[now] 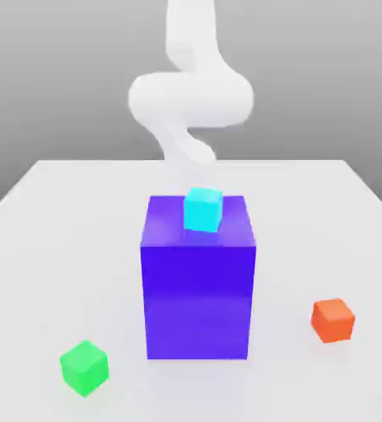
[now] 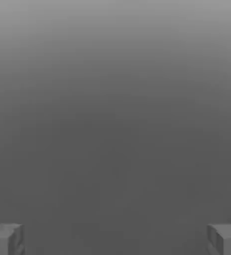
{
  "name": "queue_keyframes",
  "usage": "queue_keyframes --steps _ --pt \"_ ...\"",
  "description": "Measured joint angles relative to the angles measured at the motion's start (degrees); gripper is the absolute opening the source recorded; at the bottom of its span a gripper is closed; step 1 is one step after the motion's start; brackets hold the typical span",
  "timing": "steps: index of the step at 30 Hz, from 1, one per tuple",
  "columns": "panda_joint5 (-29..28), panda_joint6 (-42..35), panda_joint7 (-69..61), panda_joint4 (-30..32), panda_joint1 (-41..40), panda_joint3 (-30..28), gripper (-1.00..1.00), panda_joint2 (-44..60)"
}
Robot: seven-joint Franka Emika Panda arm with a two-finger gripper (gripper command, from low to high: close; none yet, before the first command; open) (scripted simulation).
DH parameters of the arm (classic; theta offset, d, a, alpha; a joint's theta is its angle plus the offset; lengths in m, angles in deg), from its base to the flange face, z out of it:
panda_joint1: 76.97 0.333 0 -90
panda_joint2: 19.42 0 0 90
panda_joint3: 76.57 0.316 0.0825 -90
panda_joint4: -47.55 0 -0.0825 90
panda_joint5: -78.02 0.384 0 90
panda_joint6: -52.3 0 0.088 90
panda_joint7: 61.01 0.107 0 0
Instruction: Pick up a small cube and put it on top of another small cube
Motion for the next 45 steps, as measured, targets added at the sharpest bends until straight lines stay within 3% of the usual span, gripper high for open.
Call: queue_keyframes --steps 16,25,34,38,39,45 --pt "-13.89 4.69 30.48 -5.27 -3.95 18.39 0.00 33.46" --pt "-21.20 7.37 47.16 -8.18 2.23 20.23 0.00 52.02" --pt "-20.51 12.12 58.62 -10.47 9.23 20.98 0.00 67.91" --pt "-23.41 17.26 62.22 -12.47 12.64 17.85 0.00 75.97" --pt "-24.19 18.30 62.79 -12.87 13.26 17.08 -1.00 77.46" --pt "-24.51 18.97 63.04 -13.07 13.62 16.66 -1.00 78.19"
